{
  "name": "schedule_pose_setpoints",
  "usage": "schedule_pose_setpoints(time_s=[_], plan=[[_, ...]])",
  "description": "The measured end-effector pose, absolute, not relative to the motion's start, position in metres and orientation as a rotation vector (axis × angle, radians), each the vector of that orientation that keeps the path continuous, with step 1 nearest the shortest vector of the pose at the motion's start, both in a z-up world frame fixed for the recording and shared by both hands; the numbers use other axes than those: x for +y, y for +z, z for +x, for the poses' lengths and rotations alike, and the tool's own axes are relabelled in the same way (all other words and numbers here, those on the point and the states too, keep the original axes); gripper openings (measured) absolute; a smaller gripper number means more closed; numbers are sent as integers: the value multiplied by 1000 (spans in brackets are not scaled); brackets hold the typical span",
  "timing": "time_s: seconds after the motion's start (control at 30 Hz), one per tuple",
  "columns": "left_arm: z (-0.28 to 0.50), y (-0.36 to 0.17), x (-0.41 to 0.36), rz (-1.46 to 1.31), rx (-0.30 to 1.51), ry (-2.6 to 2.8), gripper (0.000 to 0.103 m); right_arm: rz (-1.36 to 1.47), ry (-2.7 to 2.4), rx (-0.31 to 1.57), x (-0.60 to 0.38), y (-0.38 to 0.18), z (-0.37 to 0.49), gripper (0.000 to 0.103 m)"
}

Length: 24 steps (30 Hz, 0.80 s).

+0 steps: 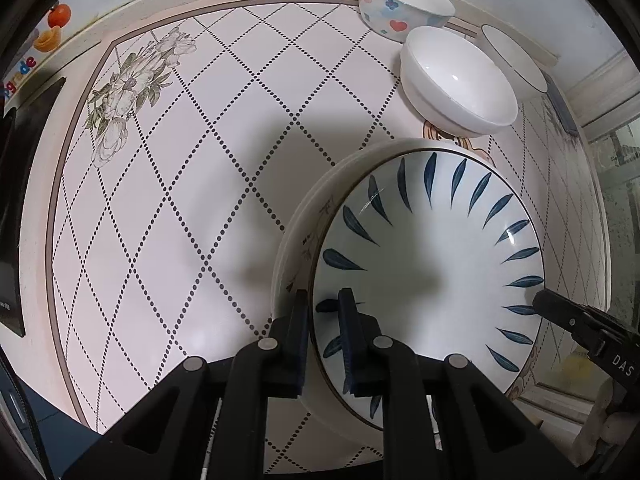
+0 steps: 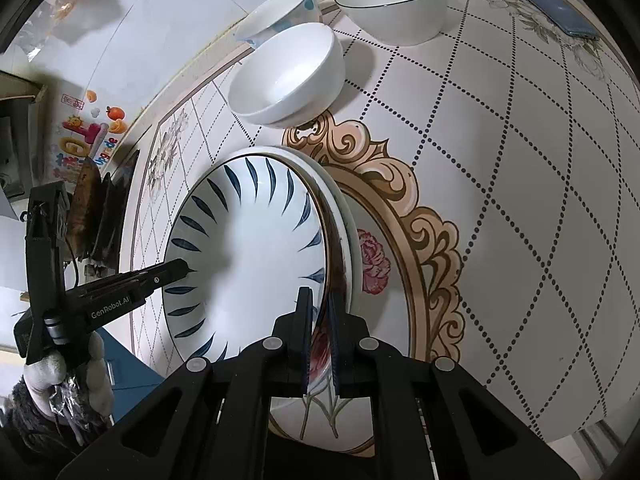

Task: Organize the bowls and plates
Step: 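Carry the blue-striped plate onto the plate stack and open both tools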

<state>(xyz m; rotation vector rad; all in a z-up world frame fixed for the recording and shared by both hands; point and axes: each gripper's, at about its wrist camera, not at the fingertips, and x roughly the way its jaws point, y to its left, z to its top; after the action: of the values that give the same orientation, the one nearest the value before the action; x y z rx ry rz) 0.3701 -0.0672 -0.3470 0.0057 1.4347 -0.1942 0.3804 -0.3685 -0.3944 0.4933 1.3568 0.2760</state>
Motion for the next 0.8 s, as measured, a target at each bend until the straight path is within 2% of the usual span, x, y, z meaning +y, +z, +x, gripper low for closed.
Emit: schedule_pose_setpoints(time_s=[0.43,0.7,0.8], plan=[[365,-345,-67,-23,1461,-127,13,516,281,1407,-372,-393,386,12],[333,-285,-69,-28,1402,-160,13,427,251,1369,-369,-340,375,12],[321,-256,-70,-18,1376,-182,13,365,240,1340,-361,-305,359,18]])
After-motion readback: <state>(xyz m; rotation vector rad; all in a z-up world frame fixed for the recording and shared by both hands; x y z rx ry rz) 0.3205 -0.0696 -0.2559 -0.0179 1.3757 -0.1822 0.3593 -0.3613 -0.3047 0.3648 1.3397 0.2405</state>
